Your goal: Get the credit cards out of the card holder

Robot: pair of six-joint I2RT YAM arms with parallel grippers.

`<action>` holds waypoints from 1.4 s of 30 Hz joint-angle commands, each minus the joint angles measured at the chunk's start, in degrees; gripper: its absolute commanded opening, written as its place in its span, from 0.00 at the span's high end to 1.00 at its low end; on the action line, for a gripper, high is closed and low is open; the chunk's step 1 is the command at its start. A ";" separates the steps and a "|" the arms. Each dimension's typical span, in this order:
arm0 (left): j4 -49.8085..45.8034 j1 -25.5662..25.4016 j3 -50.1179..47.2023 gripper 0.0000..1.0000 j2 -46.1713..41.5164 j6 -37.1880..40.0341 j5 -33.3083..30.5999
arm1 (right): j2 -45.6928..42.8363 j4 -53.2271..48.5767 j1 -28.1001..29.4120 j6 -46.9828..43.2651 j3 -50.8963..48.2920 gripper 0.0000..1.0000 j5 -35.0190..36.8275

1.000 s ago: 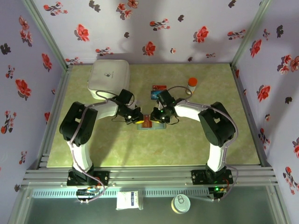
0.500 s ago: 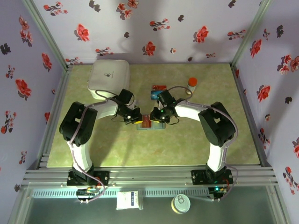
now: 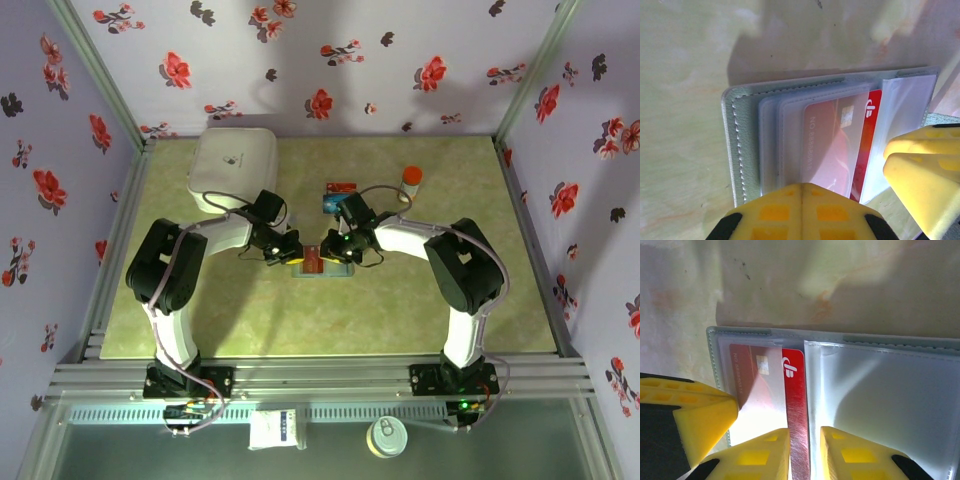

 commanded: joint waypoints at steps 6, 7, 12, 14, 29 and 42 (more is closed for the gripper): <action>-1.93 -0.15 0.37 1.00 -1.89 0.80 -0.76 | -0.52 0.66 -0.29 0.87 -0.47 0.76 -0.77; -1.97 -0.15 0.38 1.00 -2.29 0.80 -0.90 | -0.60 0.60 -0.29 0.89 -0.60 0.76 -0.72; -2.18 -0.18 0.54 1.00 -1.65 0.82 -0.95 | -0.53 0.77 -0.29 0.97 -0.70 0.76 -0.71; -2.18 -0.19 0.37 1.00 -1.25 0.76 -0.97 | -0.55 0.95 -0.29 1.08 -0.67 0.76 -0.85; -2.94 -0.16 0.50 1.00 1.05 1.94 -2.71 | 0.64 1.74 -0.29 0.89 0.32 0.76 -2.35; -4.42 -0.15 2.03 1.00 2.65 3.10 -3.18 | 3.42 1.46 -0.29 0.55 1.48 0.76 -3.28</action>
